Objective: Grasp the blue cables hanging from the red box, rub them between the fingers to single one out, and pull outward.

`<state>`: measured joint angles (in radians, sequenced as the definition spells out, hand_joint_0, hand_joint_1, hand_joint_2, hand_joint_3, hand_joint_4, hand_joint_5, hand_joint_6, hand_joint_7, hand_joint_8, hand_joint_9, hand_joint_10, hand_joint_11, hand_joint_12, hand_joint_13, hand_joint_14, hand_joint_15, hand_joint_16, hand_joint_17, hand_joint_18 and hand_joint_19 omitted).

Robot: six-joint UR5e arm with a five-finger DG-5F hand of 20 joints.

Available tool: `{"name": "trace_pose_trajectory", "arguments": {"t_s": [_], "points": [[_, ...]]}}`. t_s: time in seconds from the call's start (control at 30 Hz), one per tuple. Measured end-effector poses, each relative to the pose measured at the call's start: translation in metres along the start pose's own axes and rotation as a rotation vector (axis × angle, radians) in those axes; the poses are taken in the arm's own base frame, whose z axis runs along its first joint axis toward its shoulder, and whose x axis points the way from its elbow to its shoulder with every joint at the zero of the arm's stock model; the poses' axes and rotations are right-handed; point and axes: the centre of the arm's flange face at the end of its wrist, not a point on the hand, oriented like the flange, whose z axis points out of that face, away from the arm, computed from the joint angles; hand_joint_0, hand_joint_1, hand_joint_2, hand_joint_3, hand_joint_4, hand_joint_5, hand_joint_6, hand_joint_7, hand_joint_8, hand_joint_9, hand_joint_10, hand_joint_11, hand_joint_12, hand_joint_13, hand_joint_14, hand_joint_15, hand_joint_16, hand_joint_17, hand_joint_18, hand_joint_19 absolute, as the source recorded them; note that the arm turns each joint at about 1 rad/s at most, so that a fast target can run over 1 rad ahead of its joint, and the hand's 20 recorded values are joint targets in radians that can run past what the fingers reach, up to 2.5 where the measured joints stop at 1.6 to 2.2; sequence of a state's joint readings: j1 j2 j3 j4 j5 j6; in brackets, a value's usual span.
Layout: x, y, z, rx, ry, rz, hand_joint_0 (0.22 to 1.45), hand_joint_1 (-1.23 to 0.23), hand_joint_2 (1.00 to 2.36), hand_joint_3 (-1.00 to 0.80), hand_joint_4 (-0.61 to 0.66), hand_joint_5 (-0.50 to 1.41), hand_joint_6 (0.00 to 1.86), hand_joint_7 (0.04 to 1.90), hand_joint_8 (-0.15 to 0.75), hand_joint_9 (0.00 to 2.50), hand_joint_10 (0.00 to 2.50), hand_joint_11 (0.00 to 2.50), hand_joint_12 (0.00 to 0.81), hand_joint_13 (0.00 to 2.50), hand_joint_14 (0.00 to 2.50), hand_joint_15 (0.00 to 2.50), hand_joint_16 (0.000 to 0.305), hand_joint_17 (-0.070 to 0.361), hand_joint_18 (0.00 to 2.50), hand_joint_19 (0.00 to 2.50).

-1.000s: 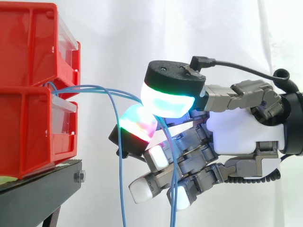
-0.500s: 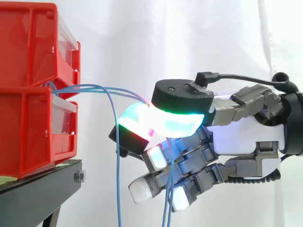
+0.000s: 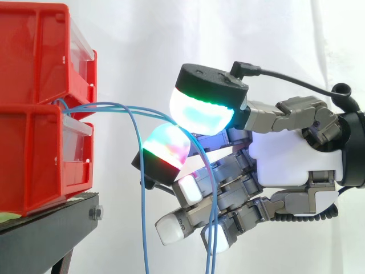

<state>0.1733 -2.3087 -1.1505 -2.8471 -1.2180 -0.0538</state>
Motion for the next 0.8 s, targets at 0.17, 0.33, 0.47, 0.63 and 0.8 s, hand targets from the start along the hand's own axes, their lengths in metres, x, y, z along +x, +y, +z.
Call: {"name": "trace_pose_trajectory", "arguments": {"t_s": [0.17, 0.33, 0.47, 0.63, 0.8], "points": [[0.0, 0.0002, 0.0001, 0.0, 0.0, 0.0, 0.69, -0.85, 1.01, -0.28, 0.06, -0.17, 0.91, 1.11, 0.434, 0.98, 0.02, 0.74, 0.484, 0.86, 0.01, 0.41, 0.063, 0.141, 0.99, 0.49], [0.0, 0.0005, 0.0002, -0.001, 0.0, 0.001, 0.76, -0.93, 1.01, -0.38, 0.07, -0.19, 0.92, 1.11, 0.414, 0.94, 0.01, 0.74, 0.478, 0.84, 0.01, 0.4, 0.062, 0.14, 0.97, 0.46], [0.0, 0.0005, 0.0002, -0.001, 0.0, 0.0, 0.82, -0.93, 1.0, -0.46, 0.02, -0.2, 0.92, 1.11, 0.406, 0.93, 0.02, 0.72, 0.471, 0.83, 0.01, 0.4, 0.061, 0.137, 0.95, 0.48], [0.0, 0.0004, 0.0002, -0.001, 0.0, 0.0, 0.78, -0.93, 1.0, -0.5, 0.11, -0.2, 0.93, 1.02, 0.408, 0.94, 0.02, 0.73, 0.469, 0.85, 0.01, 0.41, 0.061, 0.136, 0.98, 0.46], [0.0001, 0.0005, 0.0002, -0.001, 0.0, 0.001, 0.57, -0.83, 1.0, -0.5, 0.17, -0.19, 0.9, 1.02, 0.428, 0.95, 0.02, 0.73, 0.479, 0.84, 0.01, 0.43, 0.063, 0.142, 0.98, 0.52]]}}
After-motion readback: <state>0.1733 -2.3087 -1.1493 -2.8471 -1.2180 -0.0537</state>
